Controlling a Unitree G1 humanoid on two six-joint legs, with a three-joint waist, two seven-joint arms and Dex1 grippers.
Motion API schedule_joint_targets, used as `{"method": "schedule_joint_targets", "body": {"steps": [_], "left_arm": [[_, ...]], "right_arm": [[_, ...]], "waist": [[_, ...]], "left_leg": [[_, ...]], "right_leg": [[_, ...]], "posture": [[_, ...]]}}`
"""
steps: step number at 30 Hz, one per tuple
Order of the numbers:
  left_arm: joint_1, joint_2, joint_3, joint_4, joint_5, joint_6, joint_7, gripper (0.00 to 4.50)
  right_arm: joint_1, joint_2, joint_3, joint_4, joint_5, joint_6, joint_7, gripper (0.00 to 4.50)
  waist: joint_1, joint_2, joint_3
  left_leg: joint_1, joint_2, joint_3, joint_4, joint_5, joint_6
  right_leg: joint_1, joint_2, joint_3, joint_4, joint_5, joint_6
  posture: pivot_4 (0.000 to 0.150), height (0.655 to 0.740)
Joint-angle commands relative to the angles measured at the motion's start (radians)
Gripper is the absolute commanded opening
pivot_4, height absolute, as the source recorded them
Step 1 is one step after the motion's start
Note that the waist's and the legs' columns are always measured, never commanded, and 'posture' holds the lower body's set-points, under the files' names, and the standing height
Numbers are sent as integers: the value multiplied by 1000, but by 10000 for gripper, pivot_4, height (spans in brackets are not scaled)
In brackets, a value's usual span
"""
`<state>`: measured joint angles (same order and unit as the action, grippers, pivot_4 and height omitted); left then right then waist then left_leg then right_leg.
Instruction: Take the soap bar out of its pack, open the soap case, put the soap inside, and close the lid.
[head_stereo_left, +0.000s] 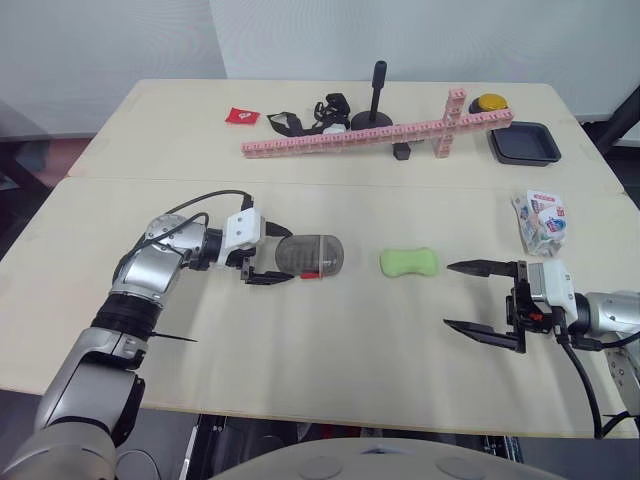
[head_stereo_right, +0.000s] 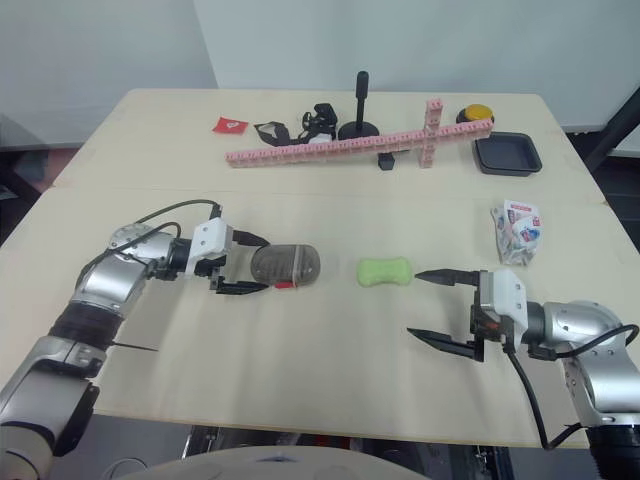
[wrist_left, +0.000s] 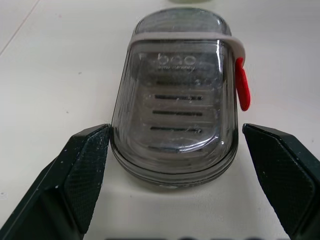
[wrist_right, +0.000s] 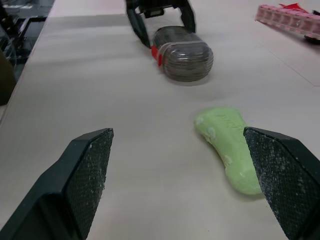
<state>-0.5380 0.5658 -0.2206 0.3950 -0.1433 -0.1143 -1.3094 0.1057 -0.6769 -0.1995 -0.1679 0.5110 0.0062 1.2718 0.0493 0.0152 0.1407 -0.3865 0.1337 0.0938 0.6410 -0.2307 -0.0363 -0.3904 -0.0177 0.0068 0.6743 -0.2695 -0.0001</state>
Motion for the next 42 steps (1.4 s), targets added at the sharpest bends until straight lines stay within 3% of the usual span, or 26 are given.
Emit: {"method": "schedule_joint_targets", "body": {"steps": [1, 31, 35, 42], "left_arm": [[-18, -5, -3, 22, 30, -28, 21, 45000], [-49, -65, 4, 65, 12, -12, 5, 45000], [-58, -69, 2, 80, 21, -24, 2, 34564], [-66, -74, 5, 99, 24, -54, 1, 34560]], "right_arm": [[2, 7, -32, -26, 42, 34, -48, 44813], [67, 3, -31, 54, 31, -57, -26, 44813], [69, -2, -30, 33, 35, -42, -37, 45000], [66, -11, -31, 10, 34, -24, -48, 45000]], "waist": [[0, 0, 0], [3, 0, 0], [3, 0, 0], [2, 0, 0]], "left_leg": [[0, 0, 0, 0, 0, 0], [-7, -1, 0, 4, 1, 4], [-7, -1, 0, 4, 1, 4], [-7, -1, 0, 4, 1, 4]], "right_leg": [[0, 0, 0, 0, 0, 0], [-4, -10, -17, 3, -3, -4], [-4, -11, -17, 3, -3, -5], [-4, -11, -17, 4, -3, -5]], "posture": [[1500, 7330], [1500, 7330], [1500, 7330], [1500, 7330]]}}
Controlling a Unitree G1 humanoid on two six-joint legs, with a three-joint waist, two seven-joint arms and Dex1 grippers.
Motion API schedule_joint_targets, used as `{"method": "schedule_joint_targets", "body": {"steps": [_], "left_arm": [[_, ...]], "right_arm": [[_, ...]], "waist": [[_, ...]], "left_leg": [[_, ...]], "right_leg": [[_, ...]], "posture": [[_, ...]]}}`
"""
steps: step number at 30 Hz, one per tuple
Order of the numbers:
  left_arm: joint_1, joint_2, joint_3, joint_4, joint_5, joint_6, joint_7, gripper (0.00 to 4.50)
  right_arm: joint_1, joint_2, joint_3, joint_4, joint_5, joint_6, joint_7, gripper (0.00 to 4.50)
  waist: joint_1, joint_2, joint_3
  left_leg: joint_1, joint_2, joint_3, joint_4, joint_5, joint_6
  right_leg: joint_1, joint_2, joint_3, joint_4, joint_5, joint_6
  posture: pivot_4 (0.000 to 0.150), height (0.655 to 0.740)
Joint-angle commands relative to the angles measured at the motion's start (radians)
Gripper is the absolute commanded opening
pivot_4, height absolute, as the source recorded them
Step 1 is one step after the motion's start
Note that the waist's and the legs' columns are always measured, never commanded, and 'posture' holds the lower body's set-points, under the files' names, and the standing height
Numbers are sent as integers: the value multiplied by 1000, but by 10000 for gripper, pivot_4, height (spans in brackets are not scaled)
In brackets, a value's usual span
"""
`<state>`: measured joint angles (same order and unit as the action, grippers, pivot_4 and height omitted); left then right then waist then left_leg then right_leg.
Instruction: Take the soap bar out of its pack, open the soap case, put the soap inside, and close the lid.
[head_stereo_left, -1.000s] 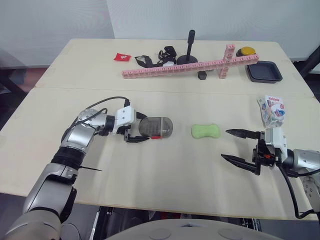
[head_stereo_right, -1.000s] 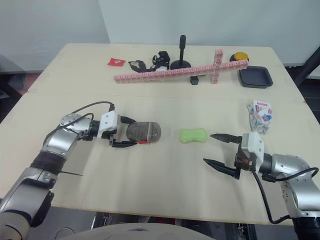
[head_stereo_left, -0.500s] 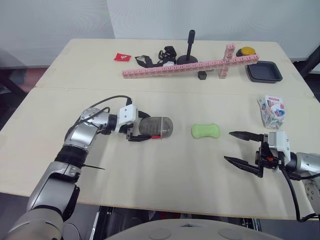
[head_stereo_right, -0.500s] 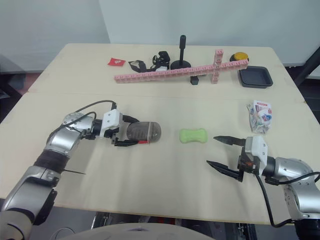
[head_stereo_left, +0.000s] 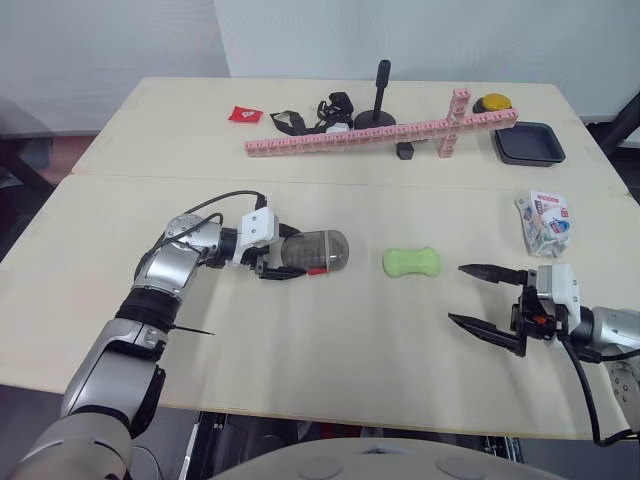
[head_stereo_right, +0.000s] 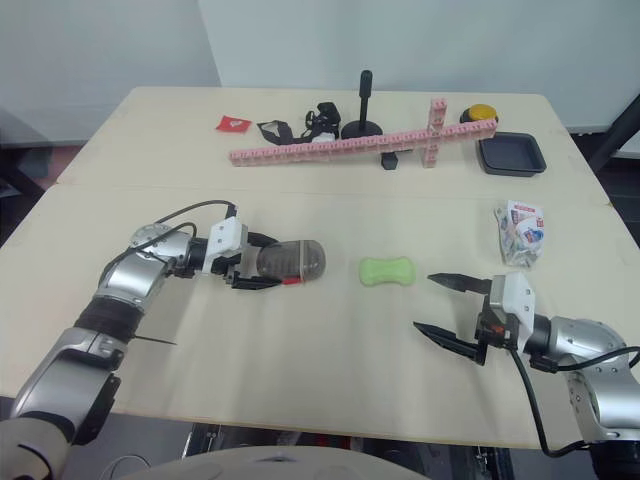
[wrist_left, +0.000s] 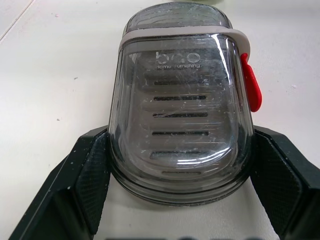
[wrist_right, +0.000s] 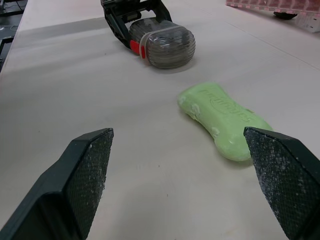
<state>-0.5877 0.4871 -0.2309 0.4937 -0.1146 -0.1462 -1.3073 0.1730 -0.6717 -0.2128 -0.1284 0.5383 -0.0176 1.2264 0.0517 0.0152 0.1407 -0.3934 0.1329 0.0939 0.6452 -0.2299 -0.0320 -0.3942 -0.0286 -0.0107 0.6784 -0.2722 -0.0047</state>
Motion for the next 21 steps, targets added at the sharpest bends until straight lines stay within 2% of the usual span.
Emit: {"method": "schedule_joint_targets", "body": {"steps": [1, 6, 9, 14, 18, 21], "left_arm": [[-18, 6, 16, 2, -6, -26, -3, 34560], [-20, 14, 25, -16, -14, -53, -8, 34560], [3, 14, 45, -126, -56, -81, -13, 34560], [60, 13, 53, -259, -102, -77, -7, 34560], [112, 9, 51, -345, -112, -108, 15, 34560], [142, 2, 49, -388, -114, -124, 32, 34560]], "right_arm": [[-4, -19, -18, -25, 4, -6, 2, 45000], [-27, -48, -19, -40, 19, 22, 18, 45000], [-103, -136, -4, -169, 188, 350, -66, 45000], [-214, -220, 44, -309, 396, 759, -244, 45000], [-360, -189, 62, -304, 629, 1055, -483, 45000], [-453, -149, 76, -245, 812, 1198, -651, 45000]], "waist": [[0, 0, 0], [0, 0, 0], [-5, 0, 0], [-1, 0, 0], [1, 0, 0], [5, 0, 0]], "left_leg": [[0, 0, 0, 0, 0, 0], [0, 0, 0, 0, 0, 0], [0, 0, 0, 1, 0, 1], [1, 1, -1, 0, 0, 1], [0, 1, 0, 0, 0, 1], [1, 1, 0, 0, 1, 1]], "right_leg": [[0, 0, 0, 0, 0, 0], [0, 0, 0, 0, 0, 0], [0, 0, 0, 0, 0, 0], [0, 0, -1, 1, 0, 0], [-1, 0, -1, 1, -1, -1], [-1, 0, -1, 1, -1, -1]], "posture": [[1500, 7330], [1500, 7330], [1500, 7330], [1500, 7330], [1500, 7330], [1500, 7330]]}}
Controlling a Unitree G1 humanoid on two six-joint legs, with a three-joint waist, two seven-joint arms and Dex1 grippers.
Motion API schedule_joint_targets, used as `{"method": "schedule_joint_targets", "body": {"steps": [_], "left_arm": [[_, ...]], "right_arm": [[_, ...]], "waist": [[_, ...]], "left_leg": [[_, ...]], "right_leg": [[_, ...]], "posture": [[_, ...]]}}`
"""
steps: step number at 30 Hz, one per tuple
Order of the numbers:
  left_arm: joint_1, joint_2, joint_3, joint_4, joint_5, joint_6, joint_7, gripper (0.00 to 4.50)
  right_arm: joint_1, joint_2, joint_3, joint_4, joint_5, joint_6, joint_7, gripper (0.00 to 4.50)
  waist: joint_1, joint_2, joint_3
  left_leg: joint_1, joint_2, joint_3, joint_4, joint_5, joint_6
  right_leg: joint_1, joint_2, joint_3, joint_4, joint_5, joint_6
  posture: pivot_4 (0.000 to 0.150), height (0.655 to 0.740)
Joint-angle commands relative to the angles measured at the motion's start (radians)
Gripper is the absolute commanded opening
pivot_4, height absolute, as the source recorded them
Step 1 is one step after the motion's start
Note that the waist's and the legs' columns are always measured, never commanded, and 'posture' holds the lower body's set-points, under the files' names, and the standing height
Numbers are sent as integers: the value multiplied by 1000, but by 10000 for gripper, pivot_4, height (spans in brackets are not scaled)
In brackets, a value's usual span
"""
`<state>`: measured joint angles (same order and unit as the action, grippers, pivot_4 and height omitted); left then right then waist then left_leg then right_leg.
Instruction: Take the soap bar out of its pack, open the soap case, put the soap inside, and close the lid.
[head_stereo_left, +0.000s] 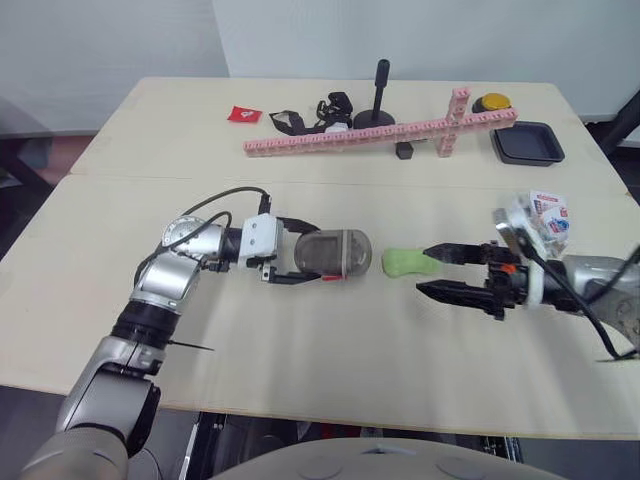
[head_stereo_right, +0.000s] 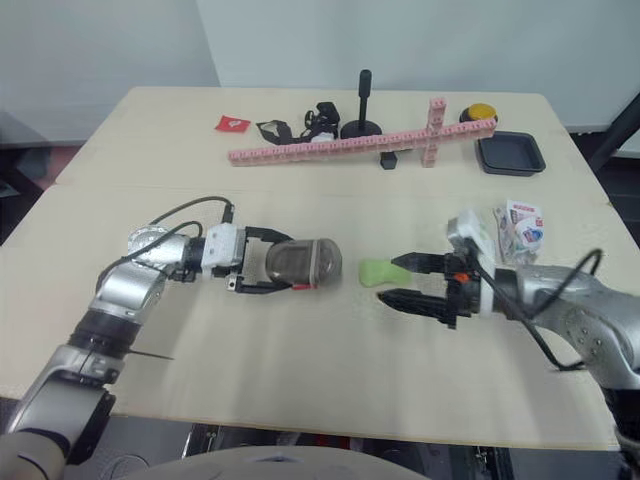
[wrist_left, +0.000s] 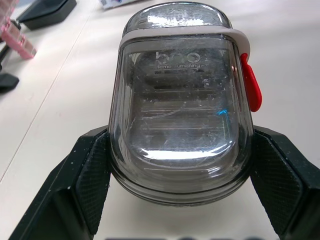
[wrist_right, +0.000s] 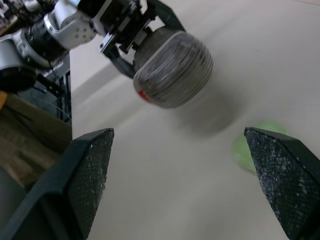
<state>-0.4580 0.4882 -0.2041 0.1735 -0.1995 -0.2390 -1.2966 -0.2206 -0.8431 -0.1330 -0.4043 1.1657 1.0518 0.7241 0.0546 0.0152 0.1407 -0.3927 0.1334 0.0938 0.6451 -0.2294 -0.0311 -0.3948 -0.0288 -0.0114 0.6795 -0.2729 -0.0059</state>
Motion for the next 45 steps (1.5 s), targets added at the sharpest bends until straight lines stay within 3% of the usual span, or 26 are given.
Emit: {"method": "schedule_joint_targets", "body": {"steps": [1, 5, 11, 31, 39, 45], "left_arm": [[19, -2, 21, -79, -29, -36, 28, 34560], [35, -5, 16, -96, -17, -72, 49, 34560], [36, -6, 6, -92, -3, -100, 79, 34560], [50, -10, -17, -124, -13, -81, 101, 34560], [52, -11, -21, -128, -13, -73, 111, 34560], [47, -15, -21, -128, -18, -64, 117, 34560]], "right_arm": [[-86, 34, 5, 55, 257, 159, -207, 45000], [-146, 30, 69, 120, 541, 200, -411, 45000], [-202, 18, 181, 168, 788, 125, -653, 45000], [-217, 113, 199, 219, 806, 99, -773, 45000], [-208, 102, 206, 234, 806, 116, -769, 21508], [-211, 98, 212, 243, 806, 135, -738, 20109]], "waist": [[5, 0, 0], [18, 0, 0], [28, 0, 0], [27, 0, 0], [27, 0, 0], [27, 0, 0]], "left_leg": [[0, 0, 0, 0, 0, 0], [0, 0, 1, 0, 0, -1], [-1, -1, 1, 0, 3, -5], [-9, -1, 1, 0, 5, -11], [-9, -1, 1, 0, 5, -11], [-10, -1, 1, 0, 5, -11]], "right_leg": [[0, 0, 0, 0, 0, 0], [0, 0, 0, 0, 0, 0], [-1, 0, 1, 0, 0, 0], [0, 0, 1, -1, 3, 5], [0, 0, 0, -2, 3, 5], [0, 0, 0, -3, 3, 5]], "posture": [[1500, 7330], [1500, 7330], [1500, 7330], [1500, 7330], [1500, 7330], [1500, 7330]]}}
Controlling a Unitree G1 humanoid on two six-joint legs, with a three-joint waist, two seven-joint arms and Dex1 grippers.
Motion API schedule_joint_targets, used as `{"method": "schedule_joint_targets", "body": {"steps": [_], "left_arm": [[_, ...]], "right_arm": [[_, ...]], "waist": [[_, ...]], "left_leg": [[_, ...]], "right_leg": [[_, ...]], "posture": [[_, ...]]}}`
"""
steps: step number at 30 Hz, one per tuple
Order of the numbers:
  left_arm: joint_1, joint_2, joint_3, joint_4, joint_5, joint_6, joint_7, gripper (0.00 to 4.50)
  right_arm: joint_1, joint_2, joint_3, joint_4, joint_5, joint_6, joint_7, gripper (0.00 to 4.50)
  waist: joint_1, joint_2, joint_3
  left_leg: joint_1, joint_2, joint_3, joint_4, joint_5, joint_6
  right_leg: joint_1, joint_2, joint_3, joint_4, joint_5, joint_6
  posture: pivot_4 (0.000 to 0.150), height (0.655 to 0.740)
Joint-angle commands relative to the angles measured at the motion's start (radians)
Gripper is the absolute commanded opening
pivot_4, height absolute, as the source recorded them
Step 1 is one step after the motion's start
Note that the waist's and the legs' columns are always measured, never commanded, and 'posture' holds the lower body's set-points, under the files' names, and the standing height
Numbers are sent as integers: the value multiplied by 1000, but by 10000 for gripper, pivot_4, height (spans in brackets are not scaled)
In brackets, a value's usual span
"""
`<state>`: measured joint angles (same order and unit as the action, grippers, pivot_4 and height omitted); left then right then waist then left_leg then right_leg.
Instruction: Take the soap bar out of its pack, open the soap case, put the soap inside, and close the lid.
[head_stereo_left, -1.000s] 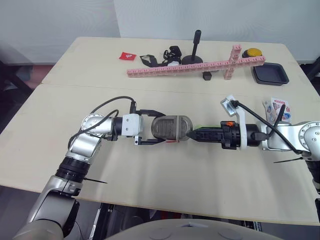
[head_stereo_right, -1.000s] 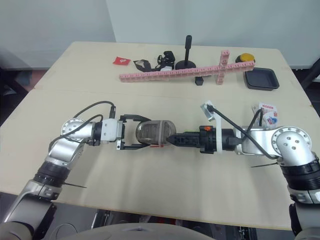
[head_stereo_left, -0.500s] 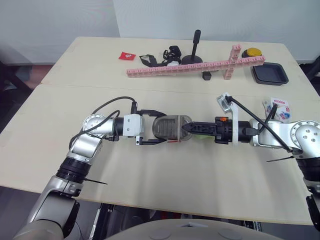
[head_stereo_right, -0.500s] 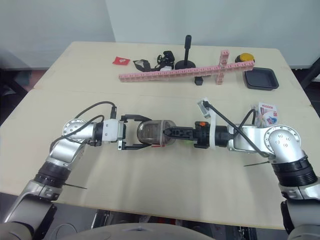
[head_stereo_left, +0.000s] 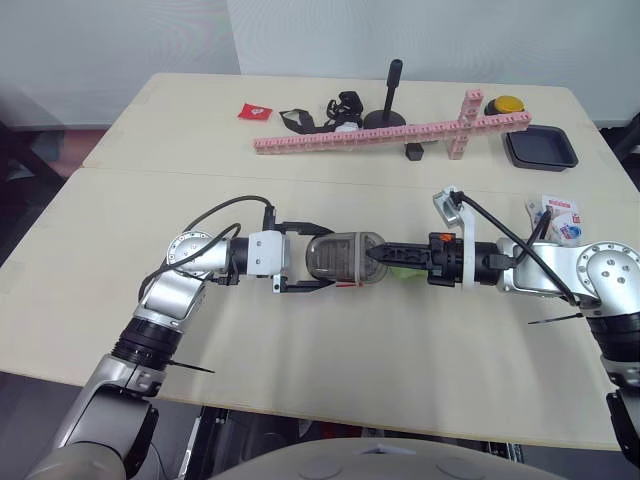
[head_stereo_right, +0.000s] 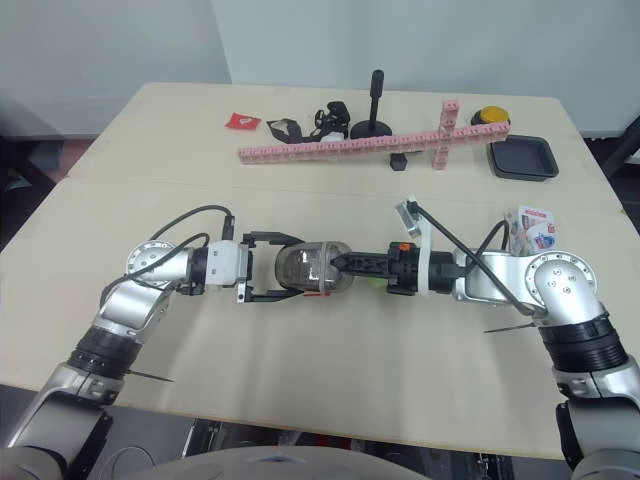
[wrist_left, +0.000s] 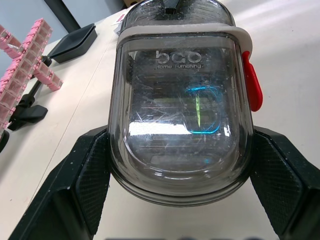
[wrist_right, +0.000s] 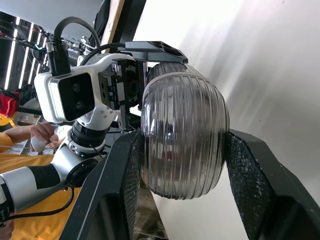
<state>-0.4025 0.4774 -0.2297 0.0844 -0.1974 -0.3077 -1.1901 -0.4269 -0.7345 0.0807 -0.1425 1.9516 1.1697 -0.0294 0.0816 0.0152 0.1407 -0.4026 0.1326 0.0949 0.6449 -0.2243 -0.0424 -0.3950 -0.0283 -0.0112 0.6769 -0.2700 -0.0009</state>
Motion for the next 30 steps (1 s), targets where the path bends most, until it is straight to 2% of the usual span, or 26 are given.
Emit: {"method": "schedule_joint_targets", "body": {"steps": [1, 14, 30], "left_arm": [[-8, -4, 5, -40, -21, 6, 10, 34560], [2, 5, 16, -55, -30, 33, 11, 34560], [21, 28, 20, -32, -25, 20, 1, 34560]], "right_arm": [[-5, -13, -2, -18, 21, 19, 19, 20109], [30, -23, -8, 3, 21, 17, 52, 20109], [45, -71, -44, 37, 21, 83, 232, 20109]], "waist": [[0, 0, 0], [0, 0, 0], [1, 0, 0]], "left_leg": [[0, 0, 0, 0, 0, 0], [-1, 0, 0, 0, 0, -1], [-2, 0, 0, 0, 0, -1]], "right_leg": [[0, 0, 0, 0, 0, 0], [0, 0, 0, 0, 0, 0], [0, 0, 0, -1, 0, 0]], "posture": [[1500, 7330], [1500, 7330], [1500, 7330]]}}
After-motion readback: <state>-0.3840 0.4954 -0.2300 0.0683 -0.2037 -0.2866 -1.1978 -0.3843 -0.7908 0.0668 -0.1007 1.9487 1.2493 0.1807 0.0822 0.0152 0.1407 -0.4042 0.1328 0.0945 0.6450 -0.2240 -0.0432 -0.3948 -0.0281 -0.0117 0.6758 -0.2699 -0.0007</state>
